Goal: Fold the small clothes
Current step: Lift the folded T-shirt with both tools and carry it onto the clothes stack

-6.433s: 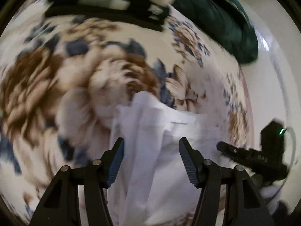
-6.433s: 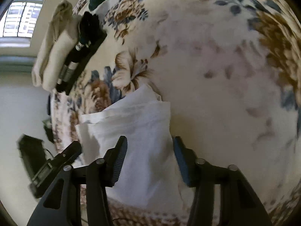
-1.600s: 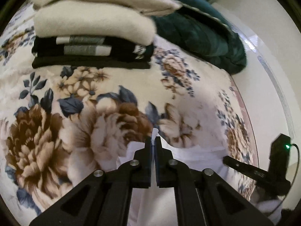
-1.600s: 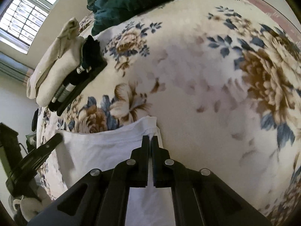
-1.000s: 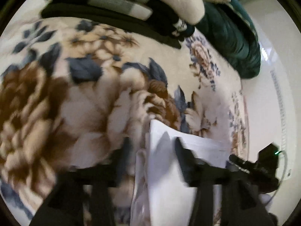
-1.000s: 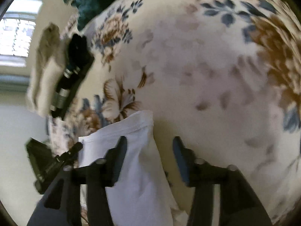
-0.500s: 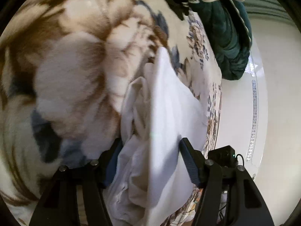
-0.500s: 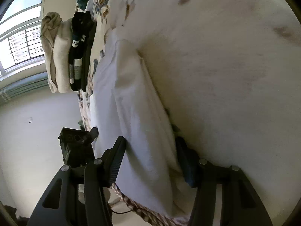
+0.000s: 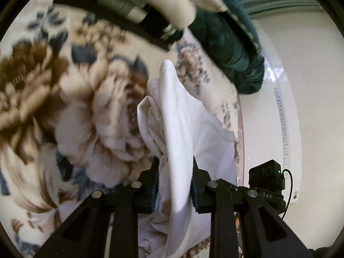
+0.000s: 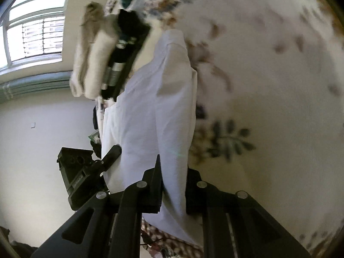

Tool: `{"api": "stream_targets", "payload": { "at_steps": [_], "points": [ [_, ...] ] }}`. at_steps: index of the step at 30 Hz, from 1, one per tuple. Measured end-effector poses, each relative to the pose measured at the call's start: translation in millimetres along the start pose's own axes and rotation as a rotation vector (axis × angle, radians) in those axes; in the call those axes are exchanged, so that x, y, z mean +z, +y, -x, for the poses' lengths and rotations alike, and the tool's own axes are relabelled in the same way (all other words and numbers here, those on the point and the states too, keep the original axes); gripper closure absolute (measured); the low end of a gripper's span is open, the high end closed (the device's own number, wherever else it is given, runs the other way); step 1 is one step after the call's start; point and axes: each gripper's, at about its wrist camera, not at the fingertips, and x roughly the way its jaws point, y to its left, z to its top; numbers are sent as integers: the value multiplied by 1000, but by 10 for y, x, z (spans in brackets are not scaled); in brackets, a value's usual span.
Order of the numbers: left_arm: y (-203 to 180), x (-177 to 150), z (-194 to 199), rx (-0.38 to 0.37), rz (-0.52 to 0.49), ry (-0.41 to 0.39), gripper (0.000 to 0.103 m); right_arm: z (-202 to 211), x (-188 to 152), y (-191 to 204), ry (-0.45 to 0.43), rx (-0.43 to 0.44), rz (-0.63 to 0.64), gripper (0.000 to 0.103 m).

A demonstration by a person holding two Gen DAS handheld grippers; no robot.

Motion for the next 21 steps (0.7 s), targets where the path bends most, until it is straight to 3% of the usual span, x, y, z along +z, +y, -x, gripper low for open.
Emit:
{"api": "stream_targets", "payload": {
  "at_steps": [4, 9, 15, 21],
  "points": [
    [-312, 298, 413, 11, -31, -50, 82, 184, 98, 628, -21, -10, 61, 89],
    [-677, 1000, 911, 44, -79, -139, 82, 230, 438, 1416, -48, 25, 124, 89],
    [-800, 2173, 1249, 104, -100, -237, 81, -124, 1331, 2473, -84, 80, 201, 89],
    [-539, 3227, 1172, 171, -87, -277, 81, -771, 2305, 3194, -79, 71, 250, 89]
  ]
}}
